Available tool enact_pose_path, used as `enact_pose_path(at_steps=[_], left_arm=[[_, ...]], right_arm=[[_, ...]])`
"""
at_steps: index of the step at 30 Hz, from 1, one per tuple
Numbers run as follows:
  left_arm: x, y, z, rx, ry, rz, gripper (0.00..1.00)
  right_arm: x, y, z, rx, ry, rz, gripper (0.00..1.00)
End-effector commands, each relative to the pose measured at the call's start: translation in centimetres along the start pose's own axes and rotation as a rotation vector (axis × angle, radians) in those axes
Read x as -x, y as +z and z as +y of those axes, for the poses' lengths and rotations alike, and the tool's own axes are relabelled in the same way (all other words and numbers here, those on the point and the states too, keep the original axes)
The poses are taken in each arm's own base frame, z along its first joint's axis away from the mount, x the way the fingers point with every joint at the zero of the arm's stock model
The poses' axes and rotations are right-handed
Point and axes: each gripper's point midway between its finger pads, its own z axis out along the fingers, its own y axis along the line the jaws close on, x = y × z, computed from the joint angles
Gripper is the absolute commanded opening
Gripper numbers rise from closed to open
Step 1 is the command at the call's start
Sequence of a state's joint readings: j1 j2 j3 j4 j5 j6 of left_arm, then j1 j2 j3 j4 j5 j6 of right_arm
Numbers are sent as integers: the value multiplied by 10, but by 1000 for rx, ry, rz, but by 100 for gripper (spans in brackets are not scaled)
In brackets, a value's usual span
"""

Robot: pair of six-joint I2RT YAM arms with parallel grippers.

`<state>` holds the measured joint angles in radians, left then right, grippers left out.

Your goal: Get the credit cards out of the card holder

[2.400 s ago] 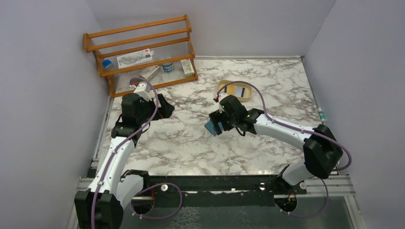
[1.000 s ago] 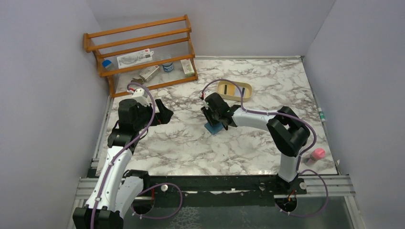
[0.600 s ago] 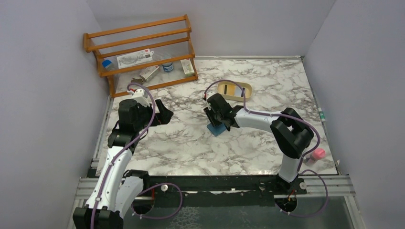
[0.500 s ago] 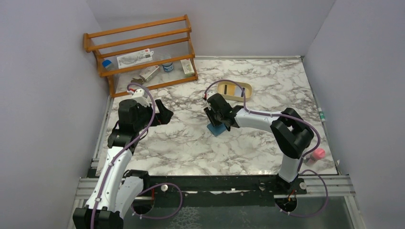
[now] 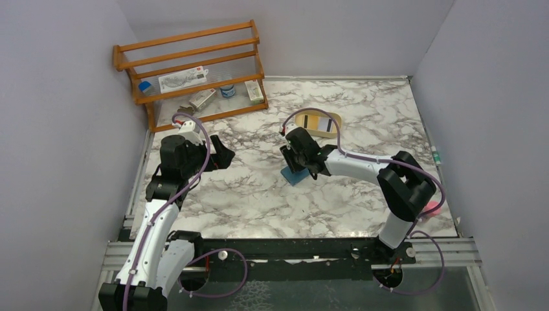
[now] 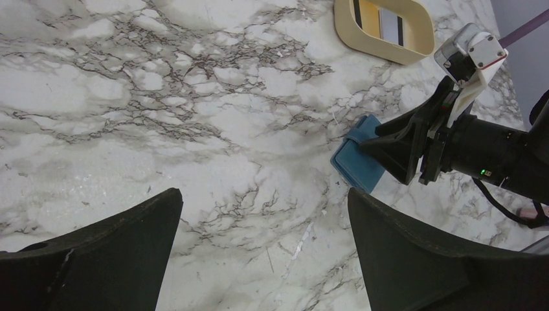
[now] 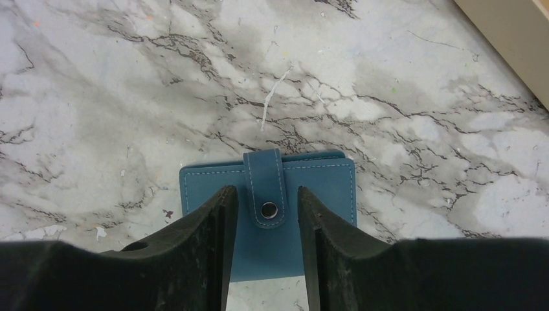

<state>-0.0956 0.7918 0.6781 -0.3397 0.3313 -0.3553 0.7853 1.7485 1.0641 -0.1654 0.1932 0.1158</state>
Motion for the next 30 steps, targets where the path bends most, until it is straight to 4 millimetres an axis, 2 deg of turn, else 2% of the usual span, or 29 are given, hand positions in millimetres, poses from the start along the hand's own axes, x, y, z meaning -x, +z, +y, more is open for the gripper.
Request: enact_pose_path(at_steps=[1,15,22,24,25,30], left_arm=[[0,-2,2,6,6,-10,99],[-1,-1,3,15,4,-9,99],[-3,-1,5,17,3,-6,99],[-3,0,5,17,3,-5,99],[-3,0,5,17,3,-6,99],[-2,0,4,13,4,-6,99]], right_arm=[[-9,2,-2,2,13,19,43],[-24,16,-6,7,14,66,40],[-30,15,-7,5,3,81,22],[-32,15,-8,1,0,85,12],[-33,14,-8,-2,0,87,3],[-32,9,-7,6,32,74,1]])
